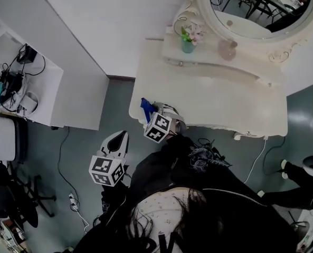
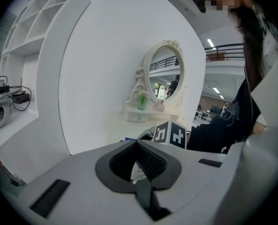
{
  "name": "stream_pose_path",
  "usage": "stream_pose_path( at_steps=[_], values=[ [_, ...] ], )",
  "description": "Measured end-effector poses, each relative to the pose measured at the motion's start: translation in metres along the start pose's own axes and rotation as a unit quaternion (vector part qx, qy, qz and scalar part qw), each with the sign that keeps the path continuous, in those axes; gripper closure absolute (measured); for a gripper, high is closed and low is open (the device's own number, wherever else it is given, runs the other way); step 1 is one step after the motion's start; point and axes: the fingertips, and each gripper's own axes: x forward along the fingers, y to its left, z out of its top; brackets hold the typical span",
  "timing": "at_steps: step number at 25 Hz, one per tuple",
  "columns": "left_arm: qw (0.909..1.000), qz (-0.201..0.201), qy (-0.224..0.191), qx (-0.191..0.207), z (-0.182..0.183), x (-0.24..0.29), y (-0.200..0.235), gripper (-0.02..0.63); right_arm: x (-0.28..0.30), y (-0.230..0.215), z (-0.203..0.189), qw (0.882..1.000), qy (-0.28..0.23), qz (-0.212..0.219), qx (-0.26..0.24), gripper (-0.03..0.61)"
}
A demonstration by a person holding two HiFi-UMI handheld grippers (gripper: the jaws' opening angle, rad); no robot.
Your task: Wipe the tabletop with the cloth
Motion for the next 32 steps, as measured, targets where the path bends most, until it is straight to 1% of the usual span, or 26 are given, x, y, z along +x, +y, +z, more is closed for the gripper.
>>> stream_pose_path(
  at_steps=[3, 6, 9, 17, 24, 32],
  values=[
    [0.9995, -0.028, 0.002, 0.012, 0.005, 0.014, -0.012, 0.614, -0.005, -0.009, -0.012, 1.000, 0.007, -0.020, -0.008, 0.503],
    [0.9987, -0.048, 0.001, 0.016, 0.009, 0.024, -0.023, 0.614, -0.013, -0.021, -0.026, 0.999, 0.016, -0.034, 0.002, 0.503],
    [0.9977, -0.065, 0.001, 0.019, 0.012, 0.034, -0.035, 0.614, -0.021, -0.030, -0.049, 0.998, 0.032, -0.043, 0.018, 0.503],
    [0.9950, -0.095, 0.002, 0.030, 0.021, 0.060, -0.070, 0.614, -0.056, -0.066, -0.111, 0.993, 0.061, -0.086, 0.044, 0.503],
    [0.9906, -0.125, 0.009, 0.054, 0.026, 0.085, -0.133, 0.614, -0.095, -0.096, -0.185, 0.987, 0.084, -0.112, 0.084, 0.505],
    [0.9866, -0.145, 0.011, 0.074, 0.029, 0.108, -0.210, 0.614, -0.143, -0.125, -0.270, 0.979, 0.102, -0.135, 0.112, 0.505]
  ],
)
